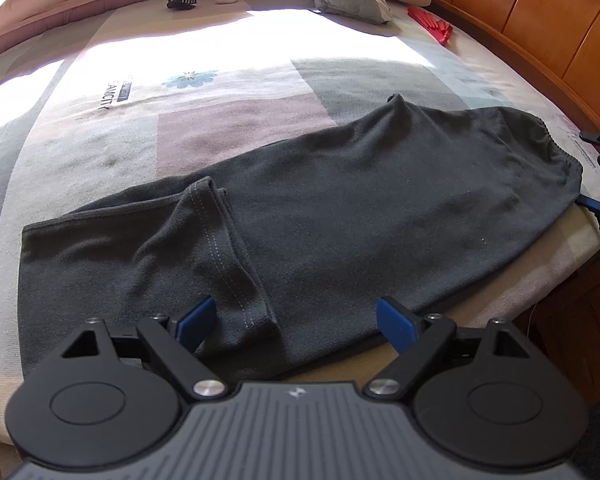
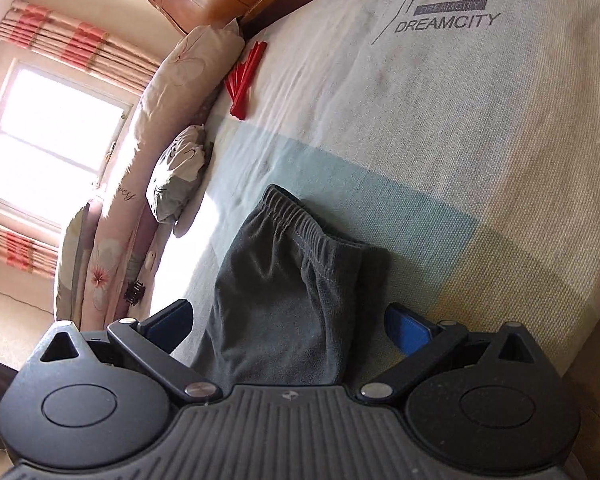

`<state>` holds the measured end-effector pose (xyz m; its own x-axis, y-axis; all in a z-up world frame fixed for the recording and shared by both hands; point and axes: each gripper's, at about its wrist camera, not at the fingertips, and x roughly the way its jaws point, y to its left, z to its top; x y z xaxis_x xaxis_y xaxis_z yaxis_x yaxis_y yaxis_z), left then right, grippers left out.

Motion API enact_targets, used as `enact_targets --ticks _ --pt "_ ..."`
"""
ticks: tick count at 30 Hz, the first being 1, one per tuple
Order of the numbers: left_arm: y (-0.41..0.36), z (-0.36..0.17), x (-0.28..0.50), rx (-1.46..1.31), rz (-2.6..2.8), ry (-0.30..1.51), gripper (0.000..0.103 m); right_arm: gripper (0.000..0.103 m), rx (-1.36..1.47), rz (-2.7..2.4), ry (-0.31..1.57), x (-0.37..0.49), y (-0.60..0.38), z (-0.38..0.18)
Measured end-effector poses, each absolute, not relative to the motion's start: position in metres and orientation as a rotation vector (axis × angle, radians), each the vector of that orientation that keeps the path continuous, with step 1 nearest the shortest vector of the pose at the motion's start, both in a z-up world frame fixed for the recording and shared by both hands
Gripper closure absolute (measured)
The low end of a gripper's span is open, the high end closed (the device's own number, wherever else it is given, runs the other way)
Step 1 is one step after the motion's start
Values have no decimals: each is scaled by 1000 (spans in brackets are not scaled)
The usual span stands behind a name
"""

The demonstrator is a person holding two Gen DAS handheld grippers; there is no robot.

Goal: Fold clothes

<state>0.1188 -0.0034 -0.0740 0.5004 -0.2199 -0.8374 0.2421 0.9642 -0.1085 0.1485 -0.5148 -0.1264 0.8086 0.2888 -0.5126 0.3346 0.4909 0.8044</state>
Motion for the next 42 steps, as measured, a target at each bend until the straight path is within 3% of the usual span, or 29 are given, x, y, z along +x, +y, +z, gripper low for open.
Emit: enact_targets --ticks 6,15,21,28,36,42 --pt "-6 -74 119 24 -280 1007 16 0 1163 19 607 162 -531 -135" --pt "-6 -74 119 20 -280 1008 16 0 1054 158 705 167 -497 -132" --pt "-4 -74 117 15 -277 1006 16 0 1112 75 565 171 -519 -135" --pt "-6 -77 119 19 -273 1014 16 0 970 239 694 178 -497 -132" --pt "-12 -75 118 33 -290 1013 16 0 1088 158 549 186 -513 -136" --pt "-12 -74 116 40 -290 1020 16 3 950 168 524 184 -499 -138"
